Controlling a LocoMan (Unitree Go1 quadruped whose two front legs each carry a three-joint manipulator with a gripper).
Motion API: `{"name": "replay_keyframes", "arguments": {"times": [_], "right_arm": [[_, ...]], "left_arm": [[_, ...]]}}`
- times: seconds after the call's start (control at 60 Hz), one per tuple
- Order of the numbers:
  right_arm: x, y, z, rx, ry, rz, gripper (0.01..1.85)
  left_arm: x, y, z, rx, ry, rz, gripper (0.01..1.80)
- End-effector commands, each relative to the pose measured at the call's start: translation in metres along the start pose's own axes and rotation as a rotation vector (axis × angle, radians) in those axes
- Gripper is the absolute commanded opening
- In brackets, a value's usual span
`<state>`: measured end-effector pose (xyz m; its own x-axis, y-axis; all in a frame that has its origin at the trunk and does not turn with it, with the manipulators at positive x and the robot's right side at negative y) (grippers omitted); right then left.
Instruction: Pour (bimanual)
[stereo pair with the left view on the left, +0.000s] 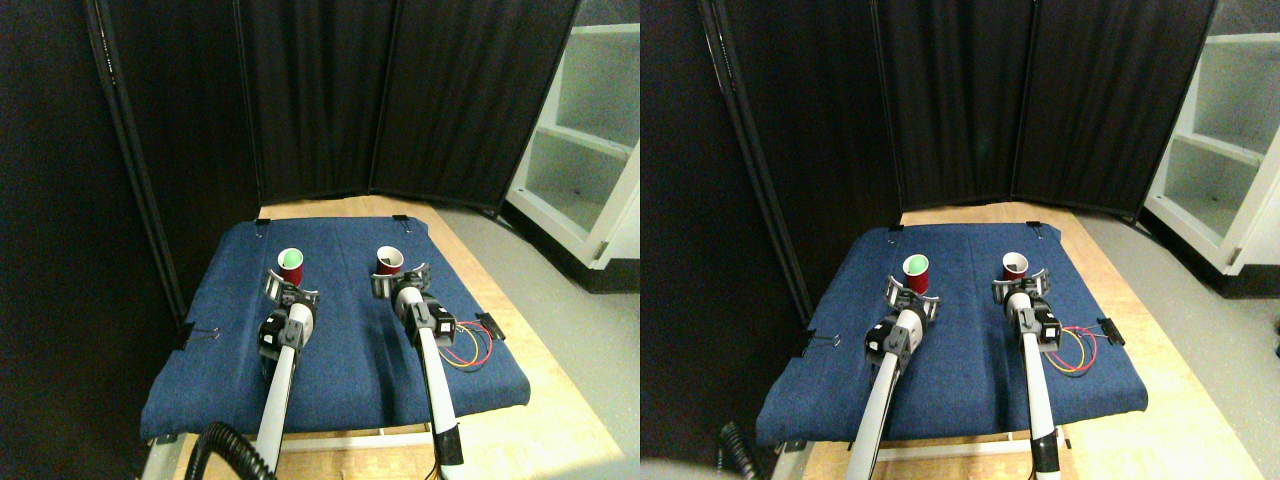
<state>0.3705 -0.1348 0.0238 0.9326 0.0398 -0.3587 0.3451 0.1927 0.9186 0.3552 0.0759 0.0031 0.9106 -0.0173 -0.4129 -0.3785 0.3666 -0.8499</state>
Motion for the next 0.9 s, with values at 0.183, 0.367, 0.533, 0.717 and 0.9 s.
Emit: {"name": "replay_keyframes", "arguments": {"times": [0.183,0.367,0.533,0.717,0.9], "right_arm": [[-0.01,0.009,-0.001,-0.007,0.009,0.059,1.23],[-0.012,0.01,-0.002,-0.001,0.009,0.056,1.24],[-0.012,0.01,-0.003,-0.002,0.015,0.058,1.24],[-0.011,0.011,-0.003,0.004,0.028,0.066,1.23],[-0.009,0.013,-0.004,-0.003,0.036,0.076,1.24]], "left_arm": [[-0.02,-0.021,-0.001,-0.028,0.027,-0.114,1.1],[-0.025,-0.023,-0.001,-0.061,0.001,-0.144,1.09],[-0.026,-0.022,-0.003,0.057,-0.046,-0.197,1.2],[-0.024,-0.022,-0.006,0.115,-0.118,-0.285,1.23],[-0.018,-0.024,-0.007,0.118,-0.196,-0.365,0.95]]}}
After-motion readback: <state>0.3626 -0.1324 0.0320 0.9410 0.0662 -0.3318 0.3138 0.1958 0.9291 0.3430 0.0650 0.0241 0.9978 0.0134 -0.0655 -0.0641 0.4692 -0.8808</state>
